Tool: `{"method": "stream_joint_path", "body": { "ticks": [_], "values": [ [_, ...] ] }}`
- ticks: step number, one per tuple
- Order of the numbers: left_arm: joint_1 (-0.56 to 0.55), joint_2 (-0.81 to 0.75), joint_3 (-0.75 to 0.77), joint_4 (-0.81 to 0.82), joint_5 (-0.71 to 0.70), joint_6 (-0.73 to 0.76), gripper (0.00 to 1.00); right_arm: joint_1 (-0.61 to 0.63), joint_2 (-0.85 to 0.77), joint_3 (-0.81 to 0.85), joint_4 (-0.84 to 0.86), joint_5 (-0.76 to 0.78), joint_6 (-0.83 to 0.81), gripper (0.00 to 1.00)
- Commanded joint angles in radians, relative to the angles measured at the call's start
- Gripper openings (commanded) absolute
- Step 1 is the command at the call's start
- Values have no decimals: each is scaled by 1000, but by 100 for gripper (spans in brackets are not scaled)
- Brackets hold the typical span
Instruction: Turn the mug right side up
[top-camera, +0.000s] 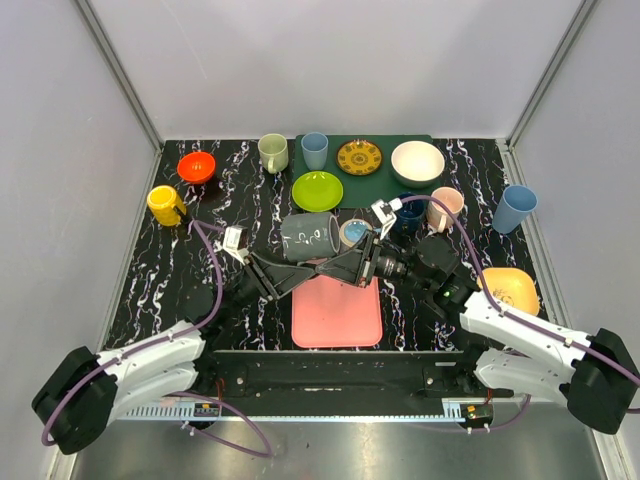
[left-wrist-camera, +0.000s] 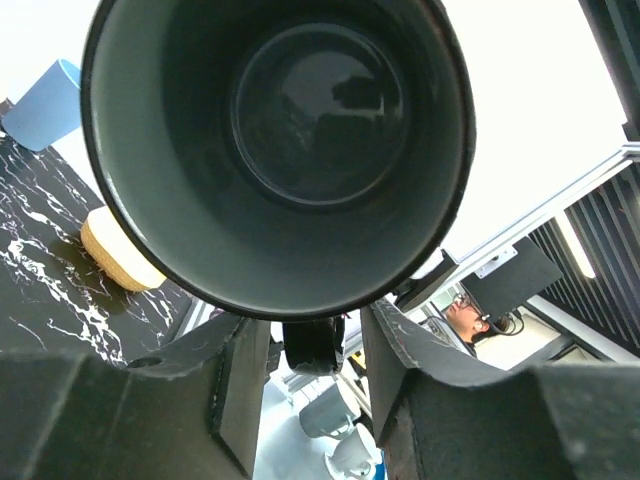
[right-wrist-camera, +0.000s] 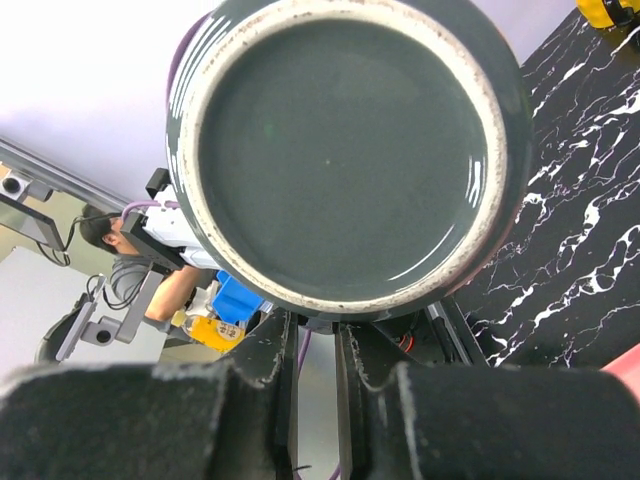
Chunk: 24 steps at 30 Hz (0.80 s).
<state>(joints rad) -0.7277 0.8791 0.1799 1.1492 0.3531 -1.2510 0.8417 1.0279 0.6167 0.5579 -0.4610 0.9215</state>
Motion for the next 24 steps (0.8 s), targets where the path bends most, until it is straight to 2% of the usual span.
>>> {"method": "stream_joint_path", "body": {
  "ticks": [1,3,6,7,8,15,16,17,20,23,24],
  "values": [
    [-3,23,46,158,14,-16,39,8,-17,14,80,-50,-7,0],
    [-3,27,53,156,12,-21,37,8,-17,17,45,-54,-27,0],
    [-3,32,67,155,7,-25,24,7,-19,15,-5,-59,-62,0],
    [-3,35,72,155,6,-24,17,8,-20,17,-21,-59,-75,0],
    [-4,37,76,153,7,-22,0,8,-19,17,-35,-59,-94,0],
    [-3,-17,102,0,-14,53,0,8,-58,38,-214,-45,-197,2],
    [-3,-56,108,-73,-28,76,0,8,-64,44,-242,-38,-216,10],
    [-3,-80,115,-122,-38,135,0,8,-71,60,-271,-31,-225,31],
    [-4,-196,162,-352,-94,278,0,8,-110,78,-337,10,-236,54],
    [-3,-307,220,-567,-183,410,0,8,-147,126,-427,68,-260,66],
    [-3,-349,257,-621,-210,441,0,8,-160,142,-484,82,-272,79]
  ]
}}
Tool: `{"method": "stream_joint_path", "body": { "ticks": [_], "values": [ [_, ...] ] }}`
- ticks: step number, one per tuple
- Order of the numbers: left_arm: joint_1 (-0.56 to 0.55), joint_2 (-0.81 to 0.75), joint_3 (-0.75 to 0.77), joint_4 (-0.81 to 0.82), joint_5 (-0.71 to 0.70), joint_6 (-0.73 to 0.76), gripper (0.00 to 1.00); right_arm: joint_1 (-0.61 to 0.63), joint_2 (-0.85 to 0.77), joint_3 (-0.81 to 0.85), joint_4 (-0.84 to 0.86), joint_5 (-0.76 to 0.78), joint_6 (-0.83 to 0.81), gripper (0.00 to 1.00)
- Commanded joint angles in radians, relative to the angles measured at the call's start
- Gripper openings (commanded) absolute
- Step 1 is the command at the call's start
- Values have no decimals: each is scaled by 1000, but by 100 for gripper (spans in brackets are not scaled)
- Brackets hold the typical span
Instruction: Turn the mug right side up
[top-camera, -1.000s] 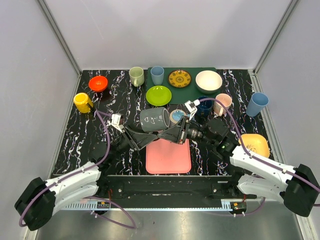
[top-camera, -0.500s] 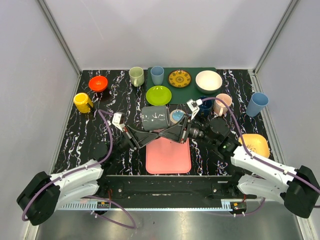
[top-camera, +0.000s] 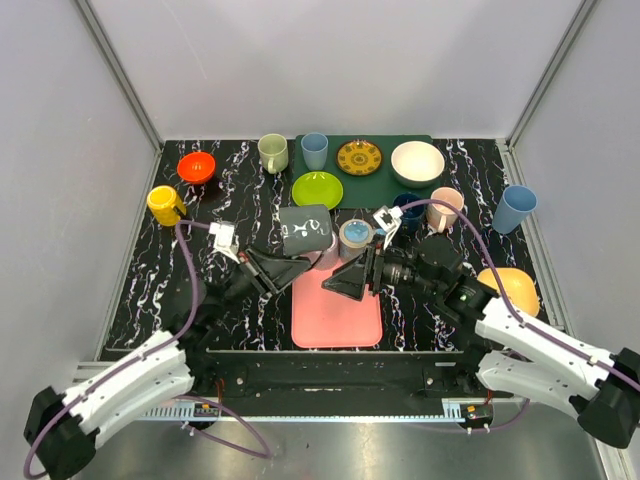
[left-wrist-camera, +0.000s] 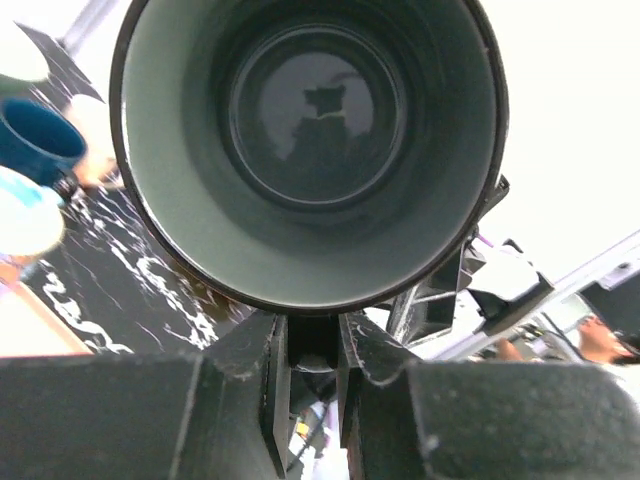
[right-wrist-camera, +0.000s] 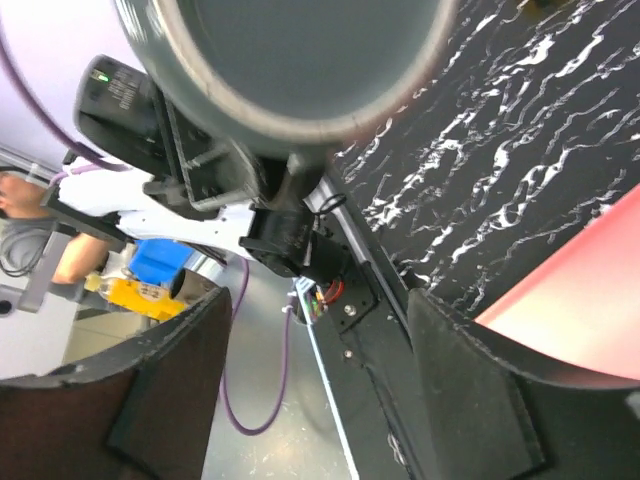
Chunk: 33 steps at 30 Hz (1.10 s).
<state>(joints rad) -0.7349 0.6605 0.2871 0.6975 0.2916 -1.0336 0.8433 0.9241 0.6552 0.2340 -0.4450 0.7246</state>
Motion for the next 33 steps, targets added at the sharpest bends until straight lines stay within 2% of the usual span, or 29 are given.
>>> {"method": "stream_joint_path", "body": {
  "ticks": [1,3,4,6,7,8,9,10,11,12,15,20,23,33],
  "values": [
    [5,-151,171,-264,-196,256,0,7,-60,121,-192,100,-102,82],
    [6,-173,234,-405,-271,348,0,7,-62,190,-342,152,-132,87],
    [6,-168,309,-555,-372,381,0,7,-62,210,-392,226,-151,87],
    [11,-135,400,-727,-497,457,0,7,-47,274,-523,300,-168,87],
    [17,-63,494,-872,-593,490,0,7,-41,293,-560,362,-180,86],
    [34,-17,539,-935,-639,545,0,7,-33,328,-628,393,-182,86],
    [51,102,634,-1010,-698,550,0,7,-16,342,-657,438,-182,86],
    [78,166,674,-1114,-713,569,0,7,-7,354,-682,483,-185,85],
    [148,224,708,-1144,-692,593,0,7,-2,372,-720,512,-186,85],
    [184,317,751,-1165,-675,590,0,5,8,376,-732,557,-186,85],
    [325,449,773,-1100,-543,580,0,7,10,376,-751,586,-194,84],
    [497,686,898,-1078,-474,567,0,5,5,348,-731,574,-202,84],
    [534,812,990,-1055,-474,578,0,7,-4,330,-728,580,-217,83],
    [591,1281,1391,-1131,-483,653,0,7,-42,342,-752,638,-246,84]
  ]
}}
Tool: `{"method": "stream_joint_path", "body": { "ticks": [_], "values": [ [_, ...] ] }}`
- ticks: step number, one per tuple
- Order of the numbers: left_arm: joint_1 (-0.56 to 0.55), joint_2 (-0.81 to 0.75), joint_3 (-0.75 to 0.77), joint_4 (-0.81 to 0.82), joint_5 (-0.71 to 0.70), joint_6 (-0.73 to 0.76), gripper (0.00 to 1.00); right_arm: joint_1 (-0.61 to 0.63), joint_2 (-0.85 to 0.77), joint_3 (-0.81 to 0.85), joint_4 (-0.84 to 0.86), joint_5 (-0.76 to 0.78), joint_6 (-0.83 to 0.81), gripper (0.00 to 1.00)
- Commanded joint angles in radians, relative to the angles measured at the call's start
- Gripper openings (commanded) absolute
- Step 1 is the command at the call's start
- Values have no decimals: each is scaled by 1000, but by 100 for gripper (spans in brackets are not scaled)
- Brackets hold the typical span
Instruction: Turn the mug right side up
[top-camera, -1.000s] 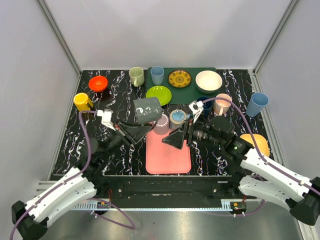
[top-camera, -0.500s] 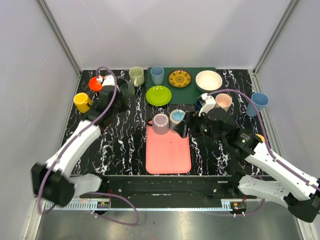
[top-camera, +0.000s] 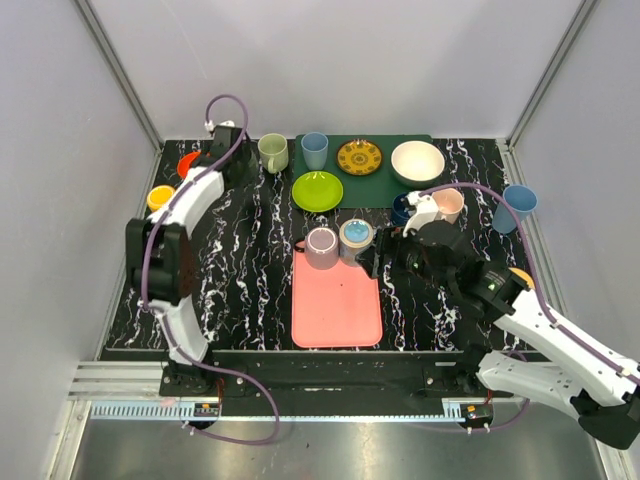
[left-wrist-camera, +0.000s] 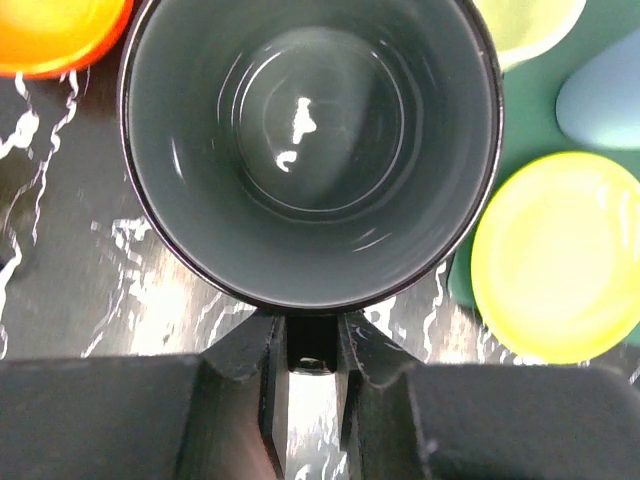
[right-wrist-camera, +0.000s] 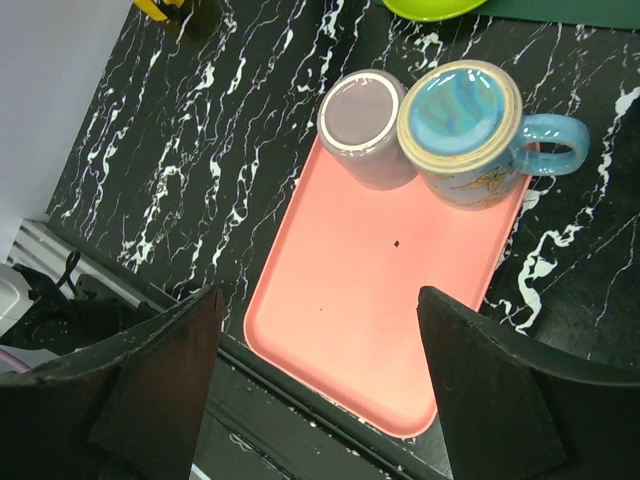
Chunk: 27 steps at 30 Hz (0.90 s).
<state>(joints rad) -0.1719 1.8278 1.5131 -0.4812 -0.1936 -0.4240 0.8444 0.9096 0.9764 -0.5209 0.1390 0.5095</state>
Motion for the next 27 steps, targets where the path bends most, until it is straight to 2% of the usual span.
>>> {"method": "stream_joint_path", "body": {
  "ticks": [1,9,22,24,25,26,27],
  "values": [
    [32,145,195,40,-9,44,0,5,-26,25,2,60,-40,84],
    [57,375,461,-39,-40,70,0,5,20,70,-13,125,-84,85],
    [64,582,705,-69,-6,88,0,4,69,73,-30,178,-118,86],
    [66,614,748,-83,-3,87,5,5,69,70,-34,186,-121,86],
    [68,622,757,-85,-3,85,11,5,71,70,-37,189,-121,86],
    [69,630,765,-86,-3,85,26,5,72,70,-39,192,-123,86],
    [71,630,763,-85,-3,83,37,4,72,70,-41,197,-123,86]
  ]
}}
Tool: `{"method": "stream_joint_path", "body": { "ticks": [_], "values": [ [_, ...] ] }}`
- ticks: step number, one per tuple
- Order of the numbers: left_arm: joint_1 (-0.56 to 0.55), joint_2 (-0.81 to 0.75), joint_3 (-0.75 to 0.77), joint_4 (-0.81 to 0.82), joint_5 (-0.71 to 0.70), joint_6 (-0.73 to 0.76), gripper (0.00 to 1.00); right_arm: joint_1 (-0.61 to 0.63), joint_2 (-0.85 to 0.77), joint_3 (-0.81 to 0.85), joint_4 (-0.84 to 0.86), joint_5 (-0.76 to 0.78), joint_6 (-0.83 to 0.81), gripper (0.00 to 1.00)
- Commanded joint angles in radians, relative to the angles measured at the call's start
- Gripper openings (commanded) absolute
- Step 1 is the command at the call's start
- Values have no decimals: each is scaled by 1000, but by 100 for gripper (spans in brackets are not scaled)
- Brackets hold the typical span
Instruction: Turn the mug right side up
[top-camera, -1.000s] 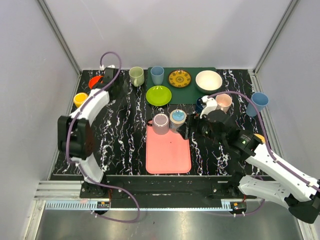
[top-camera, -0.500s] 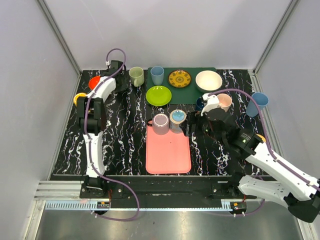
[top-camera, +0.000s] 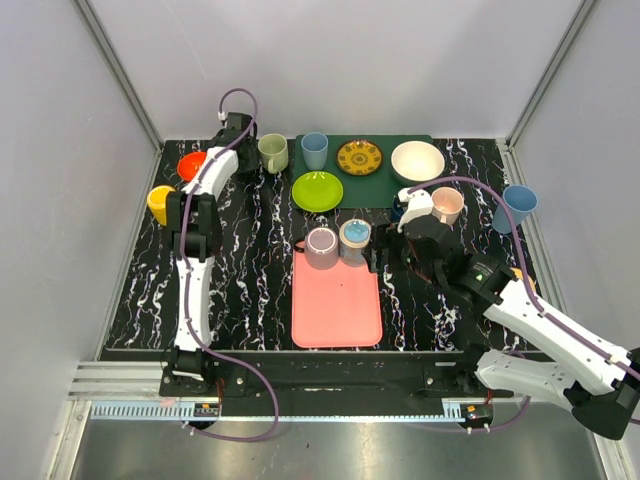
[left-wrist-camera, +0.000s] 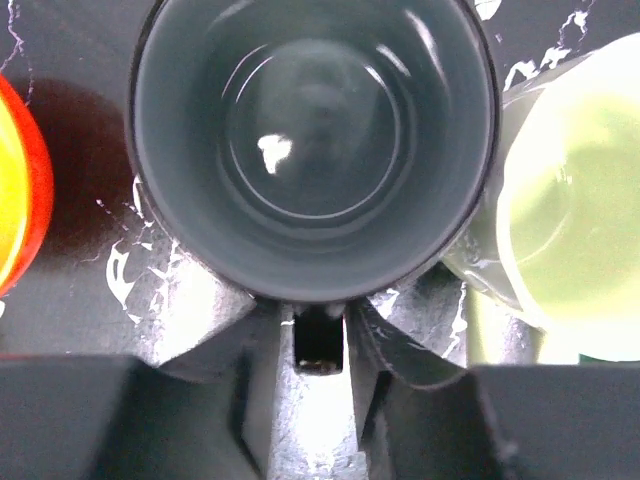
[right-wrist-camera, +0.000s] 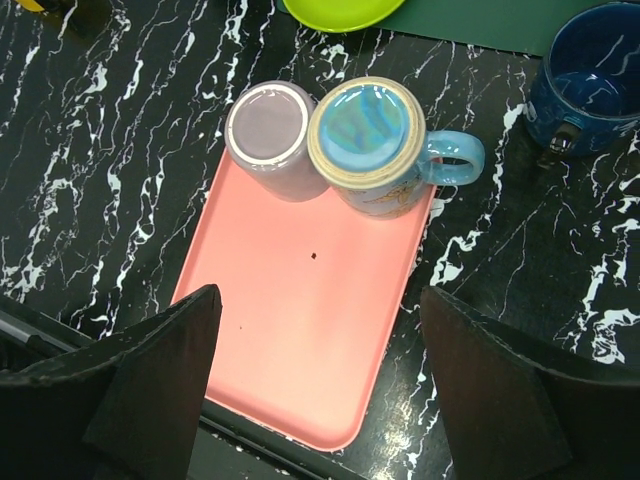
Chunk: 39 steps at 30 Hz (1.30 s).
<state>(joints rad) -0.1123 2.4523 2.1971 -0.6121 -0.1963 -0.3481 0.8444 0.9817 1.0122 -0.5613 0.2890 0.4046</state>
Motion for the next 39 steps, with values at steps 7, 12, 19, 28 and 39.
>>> {"method": "stream_joint_path", "body": {
  "ticks": [7,12,19,28,39],
  "values": [
    [17,-111,-42,63,-57,-21,74,5,25,25,3,53,-18,87],
    [20,-441,-366,172,-48,-87,80,5,67,-10,37,84,-74,88],
    [-154,-951,-941,356,57,-83,80,5,89,-38,98,46,-105,86],
    [-225,-882,-1096,373,558,158,80,5,22,-27,61,-20,-98,84],
    [-202,-716,-1002,368,460,26,59,5,-67,-84,35,-50,-21,81]
  ]
}}
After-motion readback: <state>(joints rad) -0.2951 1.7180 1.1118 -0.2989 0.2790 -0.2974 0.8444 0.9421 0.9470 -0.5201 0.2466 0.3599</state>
